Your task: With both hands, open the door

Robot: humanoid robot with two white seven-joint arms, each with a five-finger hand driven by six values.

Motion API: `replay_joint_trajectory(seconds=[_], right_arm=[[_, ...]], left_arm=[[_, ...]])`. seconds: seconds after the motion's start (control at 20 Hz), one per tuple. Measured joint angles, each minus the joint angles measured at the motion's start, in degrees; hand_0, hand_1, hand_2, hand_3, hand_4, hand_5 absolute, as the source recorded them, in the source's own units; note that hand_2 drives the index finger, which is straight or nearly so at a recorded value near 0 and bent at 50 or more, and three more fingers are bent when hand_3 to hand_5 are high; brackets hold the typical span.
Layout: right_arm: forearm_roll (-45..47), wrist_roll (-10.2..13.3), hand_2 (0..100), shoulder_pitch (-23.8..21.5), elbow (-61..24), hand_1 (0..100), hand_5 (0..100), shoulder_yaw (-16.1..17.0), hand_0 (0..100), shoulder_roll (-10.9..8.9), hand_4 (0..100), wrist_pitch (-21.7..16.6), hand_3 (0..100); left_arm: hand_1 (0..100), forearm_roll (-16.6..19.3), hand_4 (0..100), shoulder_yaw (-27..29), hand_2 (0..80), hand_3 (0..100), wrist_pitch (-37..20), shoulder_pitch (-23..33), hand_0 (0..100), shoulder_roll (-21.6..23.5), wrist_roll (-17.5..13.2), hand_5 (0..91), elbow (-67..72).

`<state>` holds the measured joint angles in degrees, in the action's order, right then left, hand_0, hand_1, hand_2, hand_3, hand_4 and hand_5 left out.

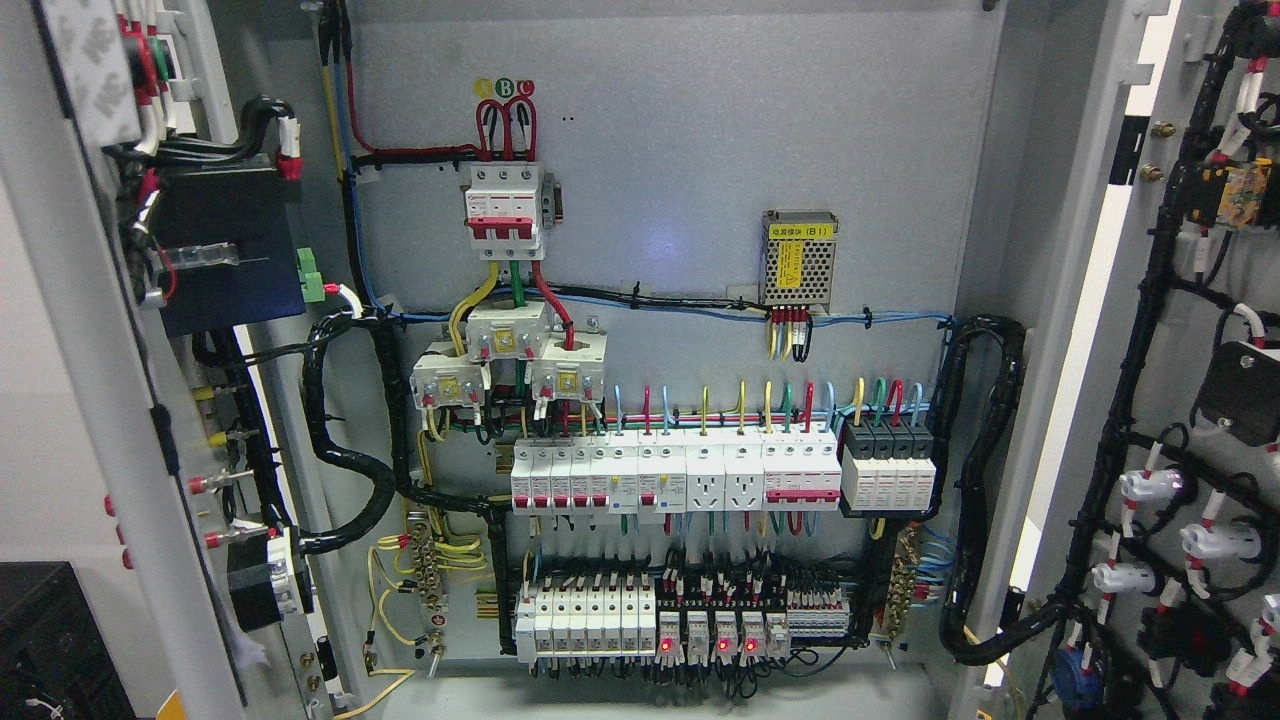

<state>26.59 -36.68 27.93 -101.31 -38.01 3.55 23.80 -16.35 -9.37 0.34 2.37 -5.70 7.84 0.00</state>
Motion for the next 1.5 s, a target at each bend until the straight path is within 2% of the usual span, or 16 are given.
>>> replay_joint_trajectory(seconds=[0.35, 0.65, 1.5], right_arm=[[-0.26, -0.34, 0, 1.33, 2.54, 0, 0, -1.85, 19, 2.08, 0, 0.64, 0], [-0.28, 0.91, 0, 2.86, 4.88, 0, 0, -2.83, 19, 3.15, 0, 0.7, 0], [-0.36, 1.12, 0, 4.72, 7.43, 0, 0, -5.73, 19, 4.3, 0, 0.7, 0]], left_arm=[[0, 0.0, 0, 0.0, 0.0, 0, 0.0, 0.0, 0, 0.0, 0.0, 0.0, 0.0], [0, 0.0, 0, 0.01, 0.0, 0, 0.0, 0.0, 0, 0.0, 0.0, 0.0, 0.0], [0, 0.0, 0, 0.02, 0.0, 0, 0.0, -0.02, 0, -0.01, 0.0, 0.0, 0.0]])
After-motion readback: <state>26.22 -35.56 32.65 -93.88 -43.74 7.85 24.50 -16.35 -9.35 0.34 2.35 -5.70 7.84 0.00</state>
